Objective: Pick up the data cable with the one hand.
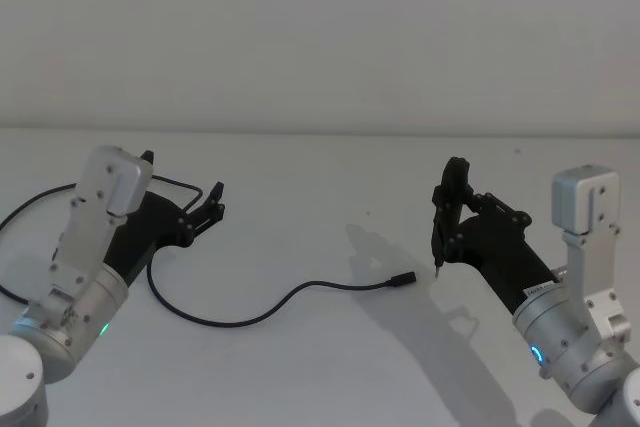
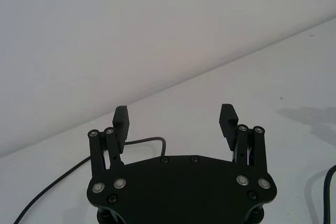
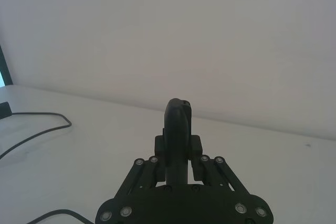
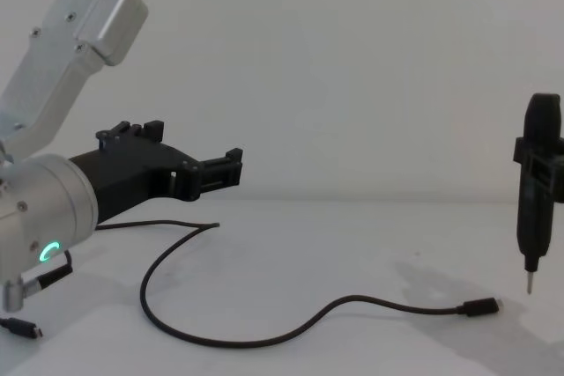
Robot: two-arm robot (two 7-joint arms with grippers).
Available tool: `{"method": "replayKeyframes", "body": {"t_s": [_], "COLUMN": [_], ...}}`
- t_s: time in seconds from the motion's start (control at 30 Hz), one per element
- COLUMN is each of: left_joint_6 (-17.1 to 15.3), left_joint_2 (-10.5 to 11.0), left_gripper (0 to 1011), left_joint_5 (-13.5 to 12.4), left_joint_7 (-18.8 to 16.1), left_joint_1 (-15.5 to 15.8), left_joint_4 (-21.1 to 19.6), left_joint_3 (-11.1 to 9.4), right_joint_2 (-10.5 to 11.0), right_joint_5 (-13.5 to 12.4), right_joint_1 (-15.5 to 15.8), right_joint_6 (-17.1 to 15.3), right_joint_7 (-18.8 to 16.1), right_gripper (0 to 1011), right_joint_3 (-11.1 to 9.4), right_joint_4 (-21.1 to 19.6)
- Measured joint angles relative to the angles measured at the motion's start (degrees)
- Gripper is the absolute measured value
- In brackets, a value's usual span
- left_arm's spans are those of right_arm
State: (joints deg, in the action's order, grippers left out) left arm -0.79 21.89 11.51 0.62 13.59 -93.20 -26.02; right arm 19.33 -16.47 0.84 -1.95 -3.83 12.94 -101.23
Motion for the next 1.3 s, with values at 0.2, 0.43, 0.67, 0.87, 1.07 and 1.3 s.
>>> {"method": "replayKeyframes", "body": {"t_s": [0.2,0.43,0.67,0.87,1.07,1.3], "left_joint_6": [0.0,0.0,-0.04,-0.15,-0.53,-1.48], "left_joint_2": [0.0,0.0,-0.04,-0.09,-0.06,0.02], "left_gripper": [1004,1004,1004,1004,1004,1004], "left_joint_5": [-0.02,-0.02,-0.03,0.46,1.67,3.65], "left_joint_7": [0.0,0.0,0.21,2.19,5.65,11.17], "left_joint_1": [0.0,0.0,0.12,1.19,2.87,5.39], "left_joint_4": [0.01,0.03,0.14,0.87,2.03,3.87], "left_joint_3": [0.0,0.0,-0.01,-0.29,-0.77,-1.49], "right_joint_2": [0.0,0.0,0.0,0.0,0.0,0.0], "right_joint_5": [0.0,0.0,0.0,0.0,0.0,0.0], "right_joint_1": [0.0,0.0,0.0,0.0,0.0,0.0], "right_joint_6": [0.0,0.0,0.0,0.0,0.0,0.0], "right_joint_7": [0.0,0.0,0.0,0.0,0.0,0.0], "right_gripper": [275,275,274,275,274,275], "right_joint_3": [0.0,0.0,0.0,0.0,0.0,0.0], "right_joint_4": [0.0,0.0,0.0,0.0,0.0,0.0]}}
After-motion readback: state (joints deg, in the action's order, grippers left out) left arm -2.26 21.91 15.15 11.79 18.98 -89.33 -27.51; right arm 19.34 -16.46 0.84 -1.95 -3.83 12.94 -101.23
